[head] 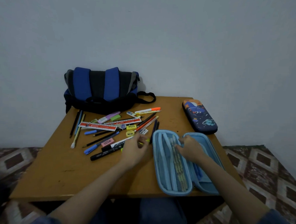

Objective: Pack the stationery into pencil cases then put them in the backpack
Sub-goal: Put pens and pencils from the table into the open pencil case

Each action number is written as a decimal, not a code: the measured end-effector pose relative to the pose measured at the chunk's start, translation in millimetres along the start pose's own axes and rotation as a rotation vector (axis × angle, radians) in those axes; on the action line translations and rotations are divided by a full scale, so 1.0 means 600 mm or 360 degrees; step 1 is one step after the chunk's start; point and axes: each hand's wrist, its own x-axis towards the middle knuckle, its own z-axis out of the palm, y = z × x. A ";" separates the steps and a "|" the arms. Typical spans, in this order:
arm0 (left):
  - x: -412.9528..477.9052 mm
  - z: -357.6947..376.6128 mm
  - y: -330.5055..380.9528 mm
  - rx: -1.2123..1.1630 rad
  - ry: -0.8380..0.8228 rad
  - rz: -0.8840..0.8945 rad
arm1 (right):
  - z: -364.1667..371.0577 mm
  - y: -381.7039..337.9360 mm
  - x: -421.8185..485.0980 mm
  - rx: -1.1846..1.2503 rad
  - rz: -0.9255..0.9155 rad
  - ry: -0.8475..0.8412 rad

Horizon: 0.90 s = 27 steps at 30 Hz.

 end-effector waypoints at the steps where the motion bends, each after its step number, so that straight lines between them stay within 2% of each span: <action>1: 0.001 -0.021 -0.018 0.0067 0.0096 -0.0019 | -0.001 0.001 0.001 0.0002 0.0012 -0.0009; 7: 0.004 -0.144 -0.131 0.0393 0.0543 -0.0365 | -0.001 0.000 0.006 0.0057 0.0087 -0.0018; 13: 0.007 -0.226 -0.220 0.0557 0.0774 -0.0615 | 0.006 -0.002 0.012 0.0032 0.0083 -0.0004; 16: 0.012 -0.240 -0.233 0.0627 0.0745 -0.0746 | 0.006 -0.001 0.013 0.0028 0.0095 -0.0001; 20: 0.013 -0.237 -0.248 0.0750 0.0579 -0.0914 | 0.009 0.001 0.013 0.0028 0.0092 0.0029; 27: 0.017 -0.228 -0.250 0.0780 0.0576 -0.0933 | 0.016 0.006 0.016 -0.0018 0.0018 0.0124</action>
